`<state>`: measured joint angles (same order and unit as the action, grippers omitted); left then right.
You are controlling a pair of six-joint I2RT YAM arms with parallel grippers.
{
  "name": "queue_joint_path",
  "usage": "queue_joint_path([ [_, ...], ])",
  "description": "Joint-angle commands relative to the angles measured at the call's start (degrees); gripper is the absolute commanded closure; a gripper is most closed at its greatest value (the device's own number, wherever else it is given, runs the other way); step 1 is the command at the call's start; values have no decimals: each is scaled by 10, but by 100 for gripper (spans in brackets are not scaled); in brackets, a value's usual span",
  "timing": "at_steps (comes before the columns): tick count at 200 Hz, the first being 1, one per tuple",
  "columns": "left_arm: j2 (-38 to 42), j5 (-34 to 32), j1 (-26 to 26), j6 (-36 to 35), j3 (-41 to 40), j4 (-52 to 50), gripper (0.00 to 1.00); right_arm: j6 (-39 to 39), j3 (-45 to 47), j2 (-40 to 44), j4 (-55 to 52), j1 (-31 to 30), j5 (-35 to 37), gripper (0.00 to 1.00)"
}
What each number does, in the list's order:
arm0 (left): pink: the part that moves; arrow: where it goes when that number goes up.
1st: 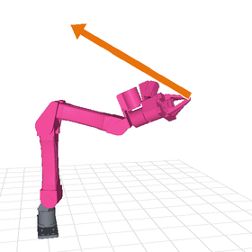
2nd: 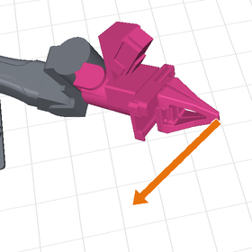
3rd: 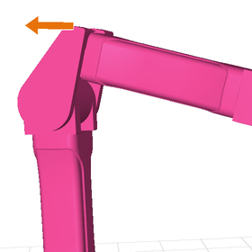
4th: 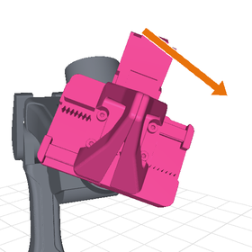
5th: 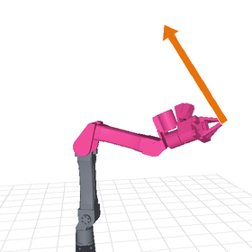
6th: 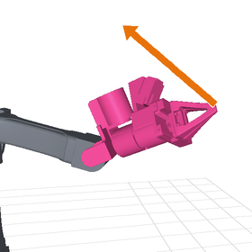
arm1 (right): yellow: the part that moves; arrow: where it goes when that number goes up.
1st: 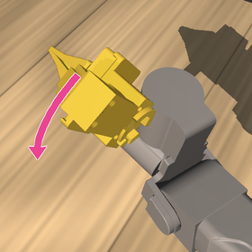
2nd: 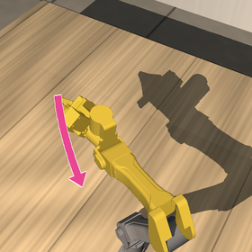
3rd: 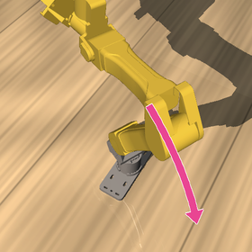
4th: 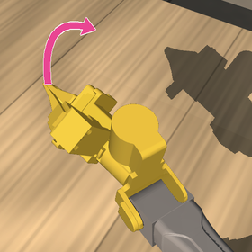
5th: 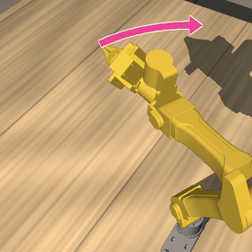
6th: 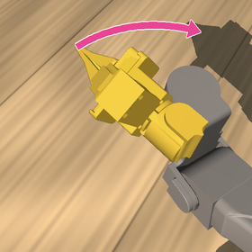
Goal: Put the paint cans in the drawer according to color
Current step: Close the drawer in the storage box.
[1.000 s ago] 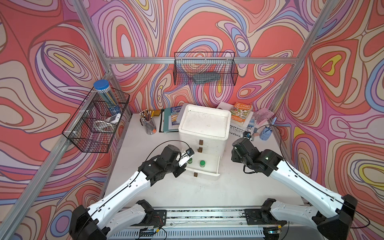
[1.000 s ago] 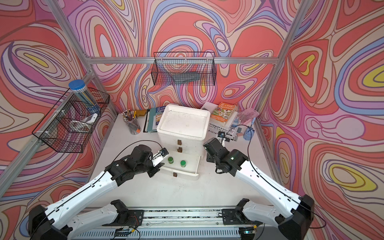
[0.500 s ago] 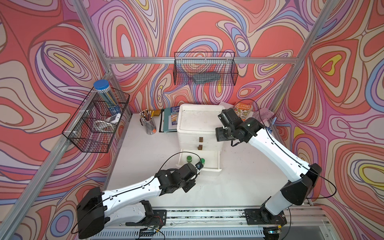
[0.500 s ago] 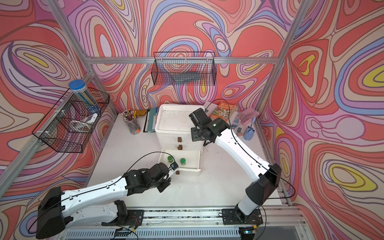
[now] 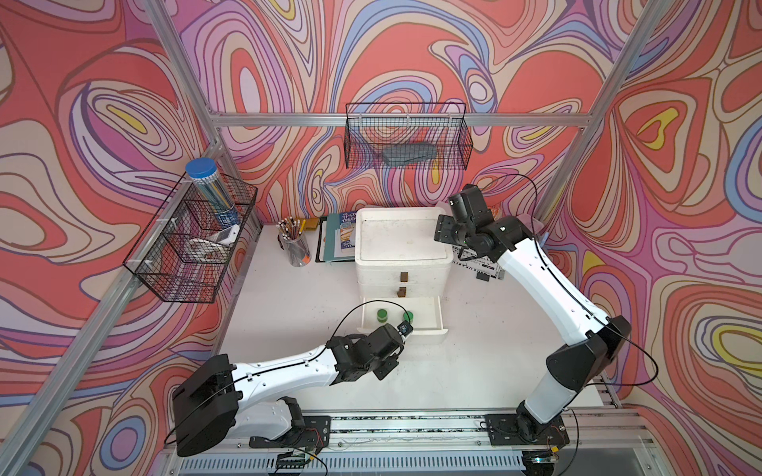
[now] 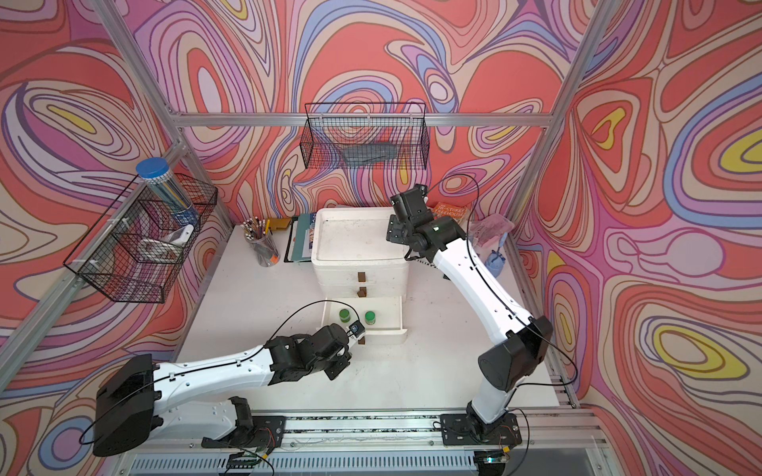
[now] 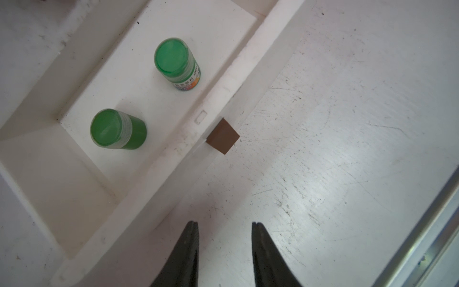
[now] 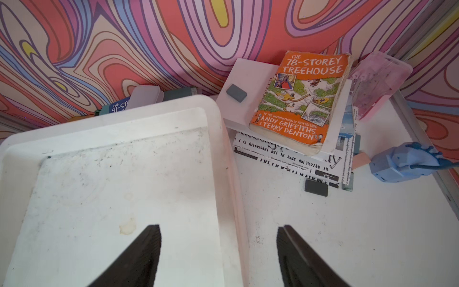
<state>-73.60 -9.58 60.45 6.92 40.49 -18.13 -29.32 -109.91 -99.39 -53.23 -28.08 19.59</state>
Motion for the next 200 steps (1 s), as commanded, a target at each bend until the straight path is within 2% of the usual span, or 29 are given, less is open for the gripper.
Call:
queue_joint_path([
  [1, -15, 10, 3, -9, 0, 35, 69, 15, -22, -40, 16, 23, -21, 26],
  [42, -47, 6, 5, -15, 7, 59, 70, 38, -29, -81, 31, 34, -29, 37],
  [82, -93, -53, 5, -25, 34, 61, 71, 43, -22, -96, 37, 36, -36, 48],
  [166, -157, -124, -9, -64, 80, 124, 71, 44, 39, -62, 63, 34, -70, 81],
  [200, -180, -152, -27, -77, 93, 149, 71, 44, 65, -45, 71, 34, -74, 85],
])
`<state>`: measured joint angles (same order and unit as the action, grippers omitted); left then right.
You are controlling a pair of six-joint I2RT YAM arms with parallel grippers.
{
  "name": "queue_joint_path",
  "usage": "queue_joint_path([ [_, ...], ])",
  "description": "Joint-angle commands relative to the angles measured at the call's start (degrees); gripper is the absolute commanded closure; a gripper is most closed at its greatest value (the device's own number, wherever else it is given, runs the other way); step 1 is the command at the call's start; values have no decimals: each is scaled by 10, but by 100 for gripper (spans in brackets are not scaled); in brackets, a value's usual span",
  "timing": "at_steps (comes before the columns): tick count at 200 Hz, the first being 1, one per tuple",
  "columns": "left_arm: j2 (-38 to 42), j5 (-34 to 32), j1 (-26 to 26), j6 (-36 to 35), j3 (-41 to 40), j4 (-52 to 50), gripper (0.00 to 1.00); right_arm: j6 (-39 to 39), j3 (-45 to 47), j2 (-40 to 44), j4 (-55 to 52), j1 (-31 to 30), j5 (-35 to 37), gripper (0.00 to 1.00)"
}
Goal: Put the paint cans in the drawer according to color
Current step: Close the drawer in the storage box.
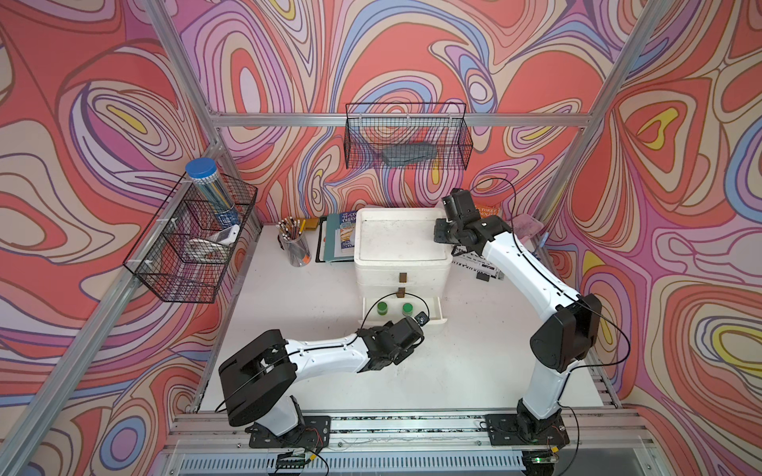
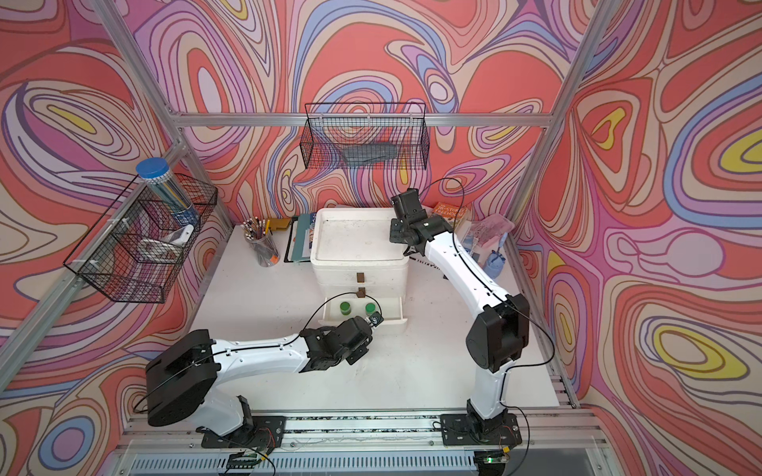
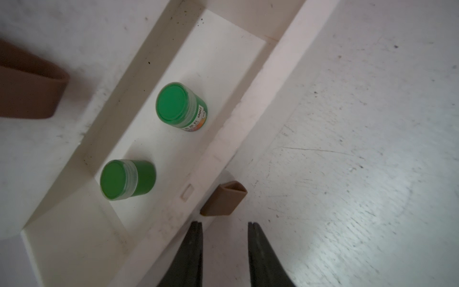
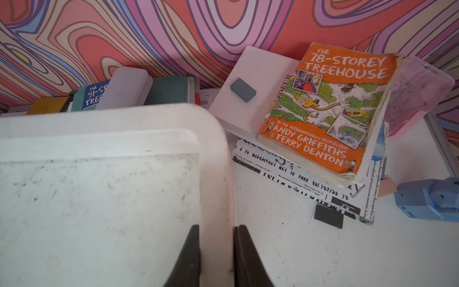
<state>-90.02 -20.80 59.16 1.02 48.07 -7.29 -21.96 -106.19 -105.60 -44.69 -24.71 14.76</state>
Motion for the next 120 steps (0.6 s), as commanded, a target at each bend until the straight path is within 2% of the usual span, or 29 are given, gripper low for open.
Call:
queue_joint_path([
  [1, -17, -40, -15, -19, 18, 41, 71, -30, 29, 18, -14, 1, -25, 85],
  [73, -88, -104, -38, -73, 61, 101, 70, -40, 60, 32, 2, 1, -33, 87],
  [120, -121, -126, -50, -88, 79, 136, 64, -46, 67, 33, 9, 1, -34, 87],
])
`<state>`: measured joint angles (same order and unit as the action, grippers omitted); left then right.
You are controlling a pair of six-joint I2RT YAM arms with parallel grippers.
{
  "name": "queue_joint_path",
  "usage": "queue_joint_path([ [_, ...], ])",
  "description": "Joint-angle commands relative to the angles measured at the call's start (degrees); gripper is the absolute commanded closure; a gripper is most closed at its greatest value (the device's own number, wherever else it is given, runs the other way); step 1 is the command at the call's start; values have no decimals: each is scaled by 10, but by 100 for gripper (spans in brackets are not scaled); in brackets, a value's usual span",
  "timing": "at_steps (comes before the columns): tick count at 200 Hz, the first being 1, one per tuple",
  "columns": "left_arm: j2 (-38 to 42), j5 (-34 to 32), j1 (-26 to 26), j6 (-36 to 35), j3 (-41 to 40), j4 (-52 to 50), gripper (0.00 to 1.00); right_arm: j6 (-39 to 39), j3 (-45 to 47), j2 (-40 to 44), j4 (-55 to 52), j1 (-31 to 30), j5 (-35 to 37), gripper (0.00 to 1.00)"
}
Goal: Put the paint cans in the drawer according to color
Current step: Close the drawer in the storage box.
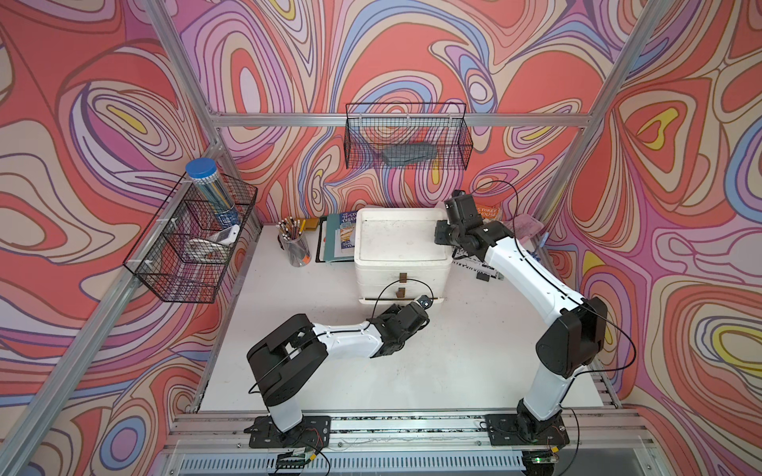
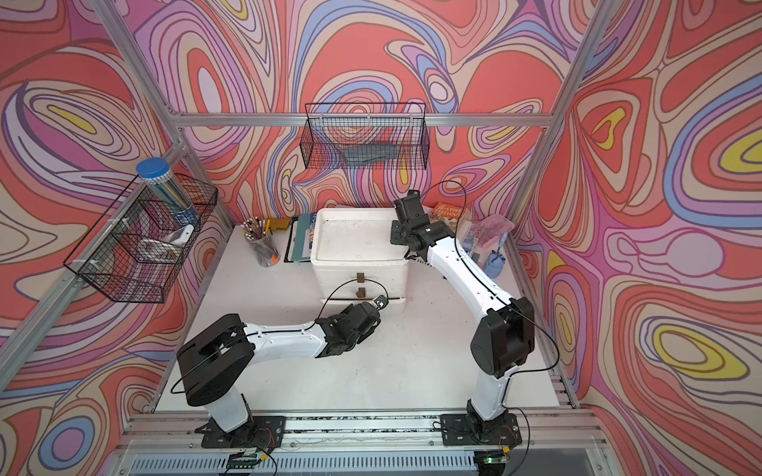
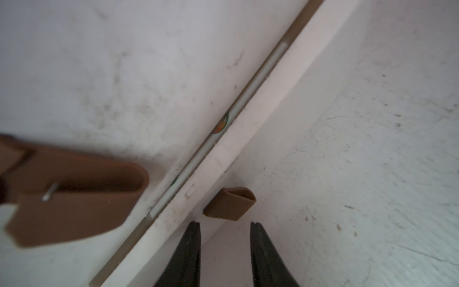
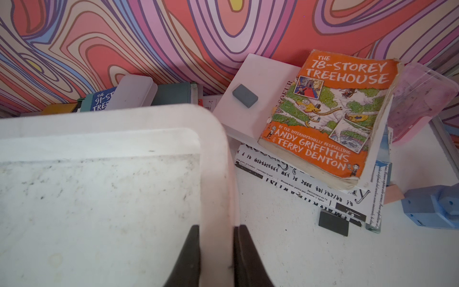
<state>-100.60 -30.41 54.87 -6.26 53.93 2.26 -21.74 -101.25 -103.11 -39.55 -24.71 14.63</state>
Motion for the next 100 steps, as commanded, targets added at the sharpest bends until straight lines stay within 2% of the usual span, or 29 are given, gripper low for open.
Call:
queue_joint_path([
  [1, -16, -30, -7, -15, 21, 41, 64, -48, 18, 8, -42, 1, -33, 87],
  [36, -31, -43, -13, -18, 30, 52, 64, -55, 17, 9, -43, 2, -35, 86],
  [51, -19, -32, -12, -14, 19, 62, 62, -55, 18, 12, -43, 2, -34, 81],
  [59, -7, -28, -12, -12, 5, 74, 61, -56, 18, 12, -42, 2, -31, 74],
  [80, 53, -20, 3, -25, -49, 125, 54, -55, 20, 39, -29, 1, -19, 48],
  [100, 141, -12, 26, -28, -110, 155, 45, -35, 21, 76, -15, 1, -11, 31],
])
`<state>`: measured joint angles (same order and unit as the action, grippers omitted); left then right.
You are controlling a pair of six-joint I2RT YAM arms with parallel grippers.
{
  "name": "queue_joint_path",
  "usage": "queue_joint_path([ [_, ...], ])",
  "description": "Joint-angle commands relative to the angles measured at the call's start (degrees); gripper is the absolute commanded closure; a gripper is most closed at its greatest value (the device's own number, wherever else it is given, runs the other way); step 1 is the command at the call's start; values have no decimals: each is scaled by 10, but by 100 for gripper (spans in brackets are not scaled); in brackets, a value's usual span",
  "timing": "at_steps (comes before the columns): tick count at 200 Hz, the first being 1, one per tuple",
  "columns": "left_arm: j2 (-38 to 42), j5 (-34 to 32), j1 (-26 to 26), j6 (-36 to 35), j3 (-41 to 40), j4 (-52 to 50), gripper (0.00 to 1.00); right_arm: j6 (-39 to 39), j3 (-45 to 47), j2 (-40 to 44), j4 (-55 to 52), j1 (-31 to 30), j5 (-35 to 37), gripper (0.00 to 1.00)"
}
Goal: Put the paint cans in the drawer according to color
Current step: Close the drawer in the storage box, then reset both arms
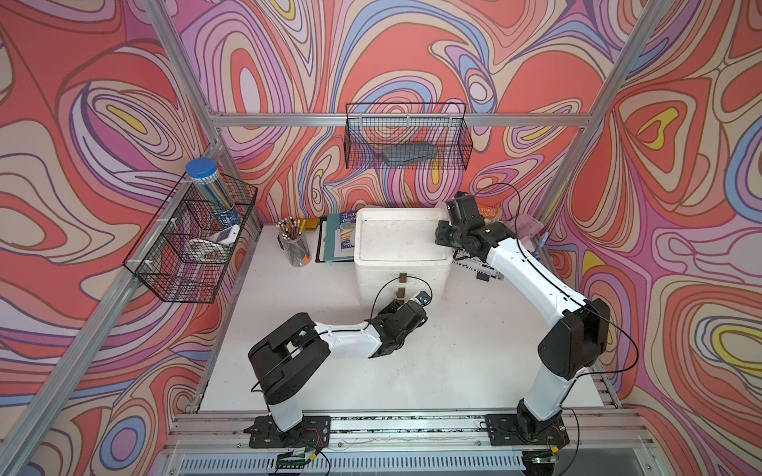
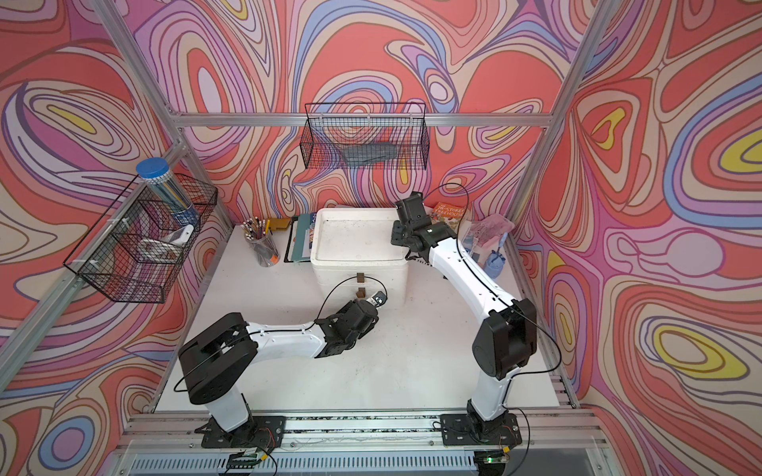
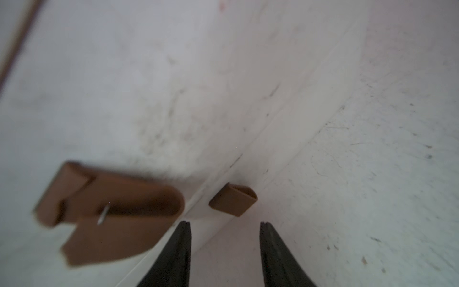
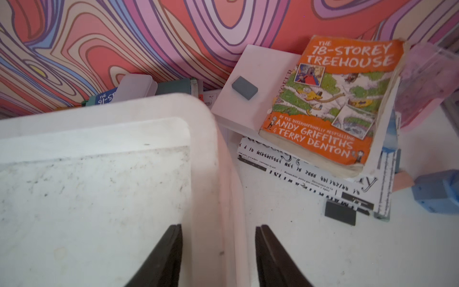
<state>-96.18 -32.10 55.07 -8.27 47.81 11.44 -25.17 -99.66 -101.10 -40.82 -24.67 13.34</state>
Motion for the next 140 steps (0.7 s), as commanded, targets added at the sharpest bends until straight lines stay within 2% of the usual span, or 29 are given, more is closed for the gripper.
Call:
queue_joint_path([
  [1, 102, 5, 24, -7, -51, 63, 45, 1, 5, 57, -2, 1, 3, 31],
  [18, 188, -2, 38, 21, -80, 31, 39, 27, 31, 110, 7, 1, 0, 22],
  [37, 285, -48, 39, 80, -105, -21, 31, 42, 126, 197, 31, 1, 9, 17],
  [57, 367, -123, 34, 118, -129, -62, 15, 36, 267, 302, 65, 1, 45, 10],
  [69, 403, -154, 11, 137, -140, -91, 2, 32, 340, 354, 83, 2, 76, 8],
  [85, 441, -147, -65, 171, -148, -140, 1, 28, 421, 400, 108, 2, 130, 3],
  [100, 466, -73, -161, 167, -168, -137, 2, 41, 485, 424, 143, 7, 170, 2],
  [107, 470, -47, -205, 152, -177, -116, 1, 48, 512, 429, 165, 11, 184, 2],
  [123, 462, -32, -299, 125, -228, -43, 2, 58, 565, 427, 223, 29, 197, 2],
  [140, 436, 50, -402, 108, -269, 49, 2, 57, 602, 407, 281, 54, 206, 2],
])
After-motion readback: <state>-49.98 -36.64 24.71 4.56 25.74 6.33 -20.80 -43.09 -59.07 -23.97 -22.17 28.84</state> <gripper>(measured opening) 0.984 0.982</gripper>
